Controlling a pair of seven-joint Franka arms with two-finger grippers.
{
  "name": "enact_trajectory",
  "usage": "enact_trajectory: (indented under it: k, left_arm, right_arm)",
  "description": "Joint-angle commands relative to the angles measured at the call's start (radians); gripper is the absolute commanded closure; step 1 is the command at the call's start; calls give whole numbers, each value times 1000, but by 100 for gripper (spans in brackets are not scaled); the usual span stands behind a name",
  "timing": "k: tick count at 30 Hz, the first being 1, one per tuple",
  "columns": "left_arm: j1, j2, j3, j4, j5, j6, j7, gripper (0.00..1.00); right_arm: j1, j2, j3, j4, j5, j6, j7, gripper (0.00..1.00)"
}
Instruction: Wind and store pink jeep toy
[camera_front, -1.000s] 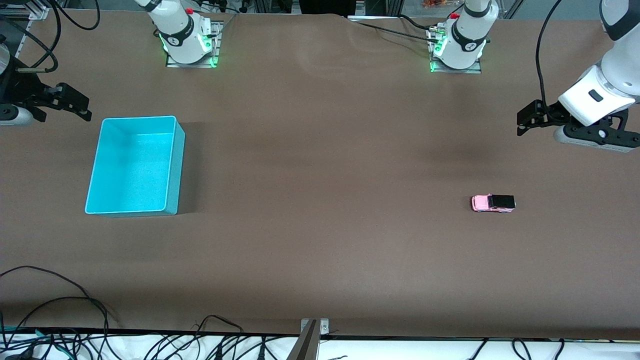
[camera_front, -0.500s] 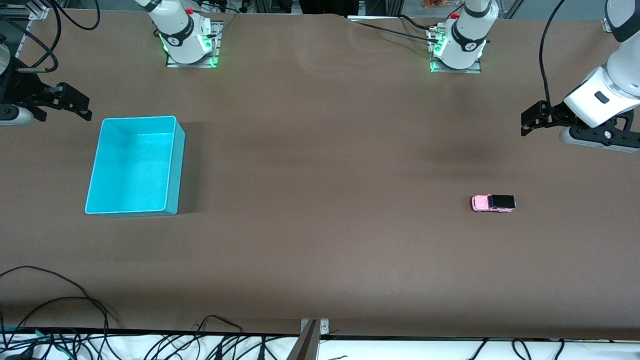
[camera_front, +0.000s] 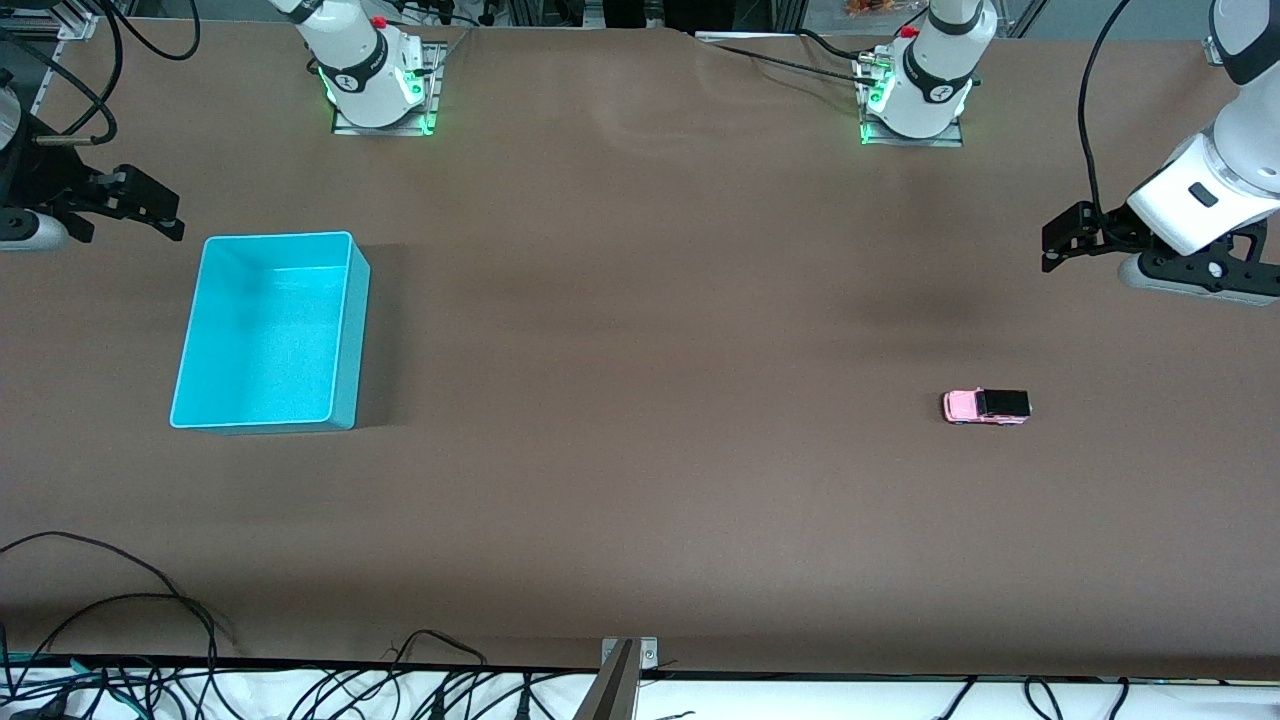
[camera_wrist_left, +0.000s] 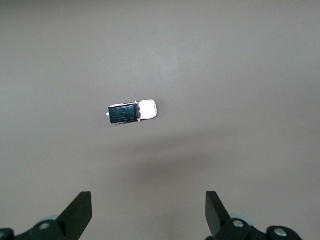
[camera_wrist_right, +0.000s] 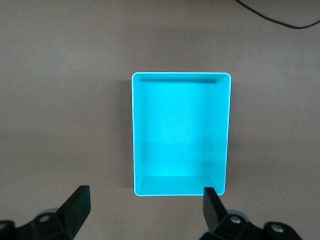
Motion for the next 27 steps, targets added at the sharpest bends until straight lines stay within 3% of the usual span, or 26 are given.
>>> enact_trajectory:
  k: [1, 27]
  left_arm:
    - [-2, 15, -3, 34, 14, -25, -5, 0]
    - [-3, 39, -3, 68, 15, -27, -8, 0]
  right_arm:
    - [-8, 3, 12, 11, -14, -15, -1, 0]
    - [-6, 3, 12, 11, -14, -15, -1, 0]
